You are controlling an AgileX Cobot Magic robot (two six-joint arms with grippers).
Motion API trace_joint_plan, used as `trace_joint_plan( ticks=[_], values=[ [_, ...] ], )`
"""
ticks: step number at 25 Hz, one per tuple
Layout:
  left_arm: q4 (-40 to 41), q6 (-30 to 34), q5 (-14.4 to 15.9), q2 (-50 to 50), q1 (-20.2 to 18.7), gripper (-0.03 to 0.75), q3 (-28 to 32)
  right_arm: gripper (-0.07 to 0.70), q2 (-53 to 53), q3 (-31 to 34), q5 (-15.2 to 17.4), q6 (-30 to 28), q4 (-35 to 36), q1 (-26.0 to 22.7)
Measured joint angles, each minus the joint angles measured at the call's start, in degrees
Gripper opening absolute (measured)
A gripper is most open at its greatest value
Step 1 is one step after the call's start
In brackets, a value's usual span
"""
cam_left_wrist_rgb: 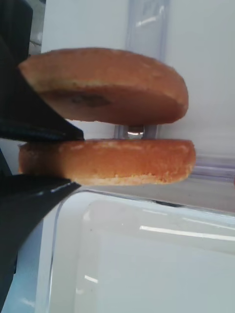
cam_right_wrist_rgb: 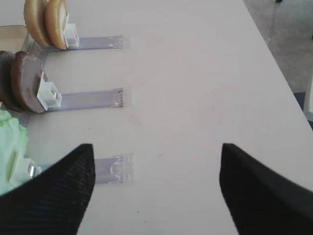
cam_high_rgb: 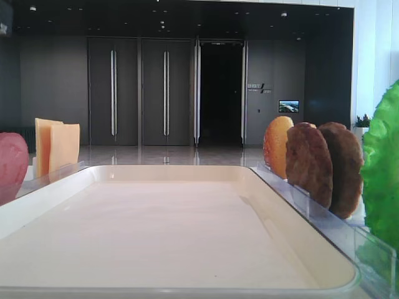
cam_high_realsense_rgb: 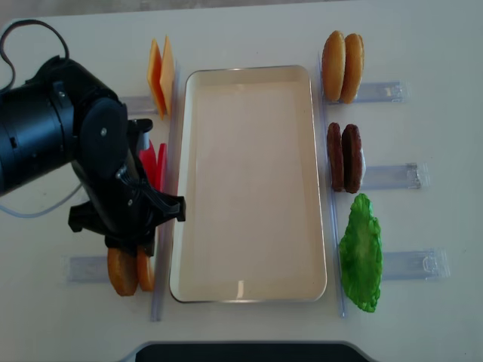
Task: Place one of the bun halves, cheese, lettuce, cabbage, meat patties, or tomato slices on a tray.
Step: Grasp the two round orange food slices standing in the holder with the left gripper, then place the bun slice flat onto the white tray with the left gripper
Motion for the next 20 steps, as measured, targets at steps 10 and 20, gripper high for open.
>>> trace_joint_plan(
  ticks=[10, 20],
  values=[
    [0.2, 0.0, 6.3, -12.2, -0.2, 0.135, -3.0, 0.534, 0.0, 0.0, 0.0, 0.0, 0.0, 0.0],
    [3.2, 3.0, 8.1, -16.0, -0.2, 0.135, -3.3, 0.534, 0.0, 0.0, 0.0, 0.0, 0.0, 0.0]
  ],
)
